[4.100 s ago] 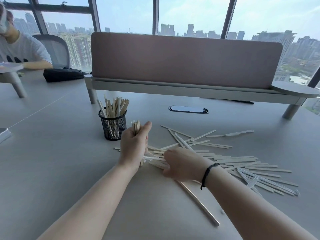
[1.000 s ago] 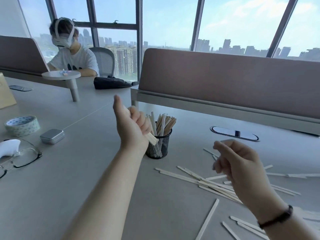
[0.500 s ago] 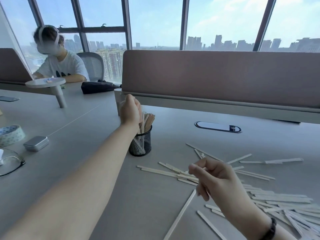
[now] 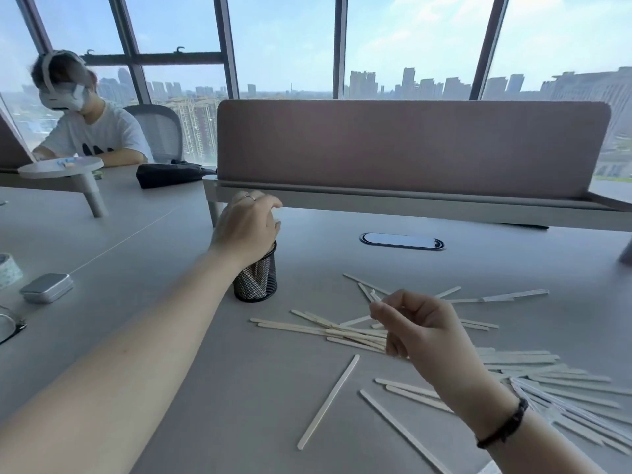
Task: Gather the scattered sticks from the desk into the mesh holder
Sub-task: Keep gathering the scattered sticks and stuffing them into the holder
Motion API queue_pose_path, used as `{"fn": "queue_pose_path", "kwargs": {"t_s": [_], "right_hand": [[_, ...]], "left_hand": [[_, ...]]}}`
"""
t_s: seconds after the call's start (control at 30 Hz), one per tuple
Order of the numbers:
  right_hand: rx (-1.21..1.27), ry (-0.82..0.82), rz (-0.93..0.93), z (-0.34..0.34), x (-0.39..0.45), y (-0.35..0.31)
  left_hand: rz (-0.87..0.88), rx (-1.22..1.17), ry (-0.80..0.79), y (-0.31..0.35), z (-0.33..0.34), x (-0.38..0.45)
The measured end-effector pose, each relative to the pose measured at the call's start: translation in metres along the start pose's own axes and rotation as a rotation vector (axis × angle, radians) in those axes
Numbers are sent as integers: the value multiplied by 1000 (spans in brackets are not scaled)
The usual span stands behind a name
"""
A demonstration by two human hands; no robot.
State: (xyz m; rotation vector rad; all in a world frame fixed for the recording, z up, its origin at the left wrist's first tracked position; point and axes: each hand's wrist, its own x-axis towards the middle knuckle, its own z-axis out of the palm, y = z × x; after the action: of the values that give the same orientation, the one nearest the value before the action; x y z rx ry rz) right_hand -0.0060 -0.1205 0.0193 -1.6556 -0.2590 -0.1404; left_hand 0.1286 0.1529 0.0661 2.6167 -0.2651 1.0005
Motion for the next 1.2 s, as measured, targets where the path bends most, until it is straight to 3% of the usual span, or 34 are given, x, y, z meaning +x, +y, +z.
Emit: {"fn": "queue_pose_path", "kwargs": {"t_s": [0.1, 0.27, 0.33, 0.4, 0.47, 0.53, 0.63, 0.87, 1.0, 1.07, 1.2], "right_hand": [[-199, 16, 3, -17, 1, 13], [-571, 17, -1, -47, 4, 35], [-790, -26, 22, -63, 5, 36], [-1030, -91, 94, -83, 6, 38], [-1160, -116, 199, -106, 4, 45], [-1176, -112, 317, -130, 2, 53], [-1143, -85, 419, -155, -2, 62], [-1125, -3, 240, -131, 5, 74], [-797, 19, 129, -99, 7, 60], [-654, -31, 54, -92, 3, 51], [-751, -333, 4, -111, -4, 36]], "left_hand": [[81, 83, 106, 16, -2, 1], [134, 57, 9, 67, 3, -24], [180, -75, -227, 90, 7, -44], [183, -145, -619, 103, 14, -68], [178, -60, -970, 104, 23, -90], [194, 30, -1104, 97, 30, -104], [161, 56, -1083, 84, 41, -110], [102, -17, -915, 93, 60, -117], [69, -34, -844, 108, 67, -122], [66, -50, -811, 111, 68, -123], [75, -125, -765, 107, 59, -127]]}}
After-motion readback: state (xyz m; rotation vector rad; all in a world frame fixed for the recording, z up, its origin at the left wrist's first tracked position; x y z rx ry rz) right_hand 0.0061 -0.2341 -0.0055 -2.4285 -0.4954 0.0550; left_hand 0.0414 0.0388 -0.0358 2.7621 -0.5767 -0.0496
